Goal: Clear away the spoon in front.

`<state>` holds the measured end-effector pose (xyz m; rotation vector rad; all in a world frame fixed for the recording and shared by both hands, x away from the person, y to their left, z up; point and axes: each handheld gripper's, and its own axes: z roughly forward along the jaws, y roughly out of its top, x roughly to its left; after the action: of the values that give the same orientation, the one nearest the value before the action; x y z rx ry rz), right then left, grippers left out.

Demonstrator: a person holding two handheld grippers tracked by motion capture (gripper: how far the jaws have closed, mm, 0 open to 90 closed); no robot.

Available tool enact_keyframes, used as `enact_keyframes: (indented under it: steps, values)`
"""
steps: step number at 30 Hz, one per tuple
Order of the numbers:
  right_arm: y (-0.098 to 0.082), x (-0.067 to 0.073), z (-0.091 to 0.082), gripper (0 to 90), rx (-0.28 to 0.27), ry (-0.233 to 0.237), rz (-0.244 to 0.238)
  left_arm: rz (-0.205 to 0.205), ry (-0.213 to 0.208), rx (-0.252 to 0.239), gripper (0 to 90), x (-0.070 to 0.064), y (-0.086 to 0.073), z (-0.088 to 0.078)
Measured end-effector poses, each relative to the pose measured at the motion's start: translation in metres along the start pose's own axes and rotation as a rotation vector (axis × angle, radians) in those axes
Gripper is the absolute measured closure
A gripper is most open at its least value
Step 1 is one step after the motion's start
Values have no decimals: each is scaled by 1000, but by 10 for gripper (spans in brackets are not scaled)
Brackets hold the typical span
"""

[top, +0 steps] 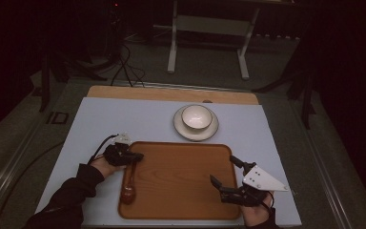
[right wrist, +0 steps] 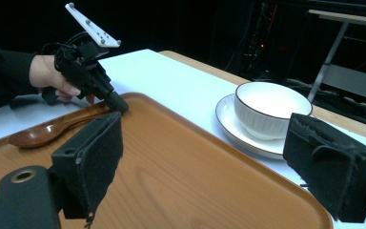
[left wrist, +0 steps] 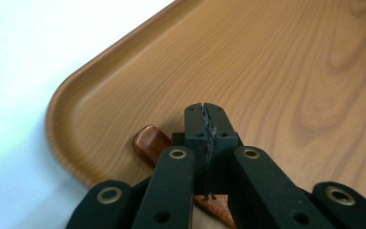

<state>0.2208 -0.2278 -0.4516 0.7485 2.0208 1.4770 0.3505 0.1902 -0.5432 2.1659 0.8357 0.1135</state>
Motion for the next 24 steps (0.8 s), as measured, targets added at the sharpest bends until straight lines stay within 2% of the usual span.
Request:
enact_keyframes:
  steps: [9, 12, 15, 18, 21, 24]
  values:
    - [0, 0, 0, 131, -1, -1, 0, -6, 19, -13, 891, 2, -2, -5]
    - [0, 0, 0, 131, -2, -2, -1, -12, 12, -52, 890, 3, -2, -11]
    - [0, 0, -1, 131, -4, -2, -2, -13, -22, -106, 885, 1, -1, -19]
    - [1, 0, -1, 131, -5, -2, -3, -8, -43, -160, 811, -2, 2, -27]
    - [0, -1, 0, 131, -5, -4, -2, 1, -53, -192, 779, -6, 5, -34]
    - [0, -1, 0, 131, -2, -4, 1, -4, -63, -215, 680, -10, 7, -39]
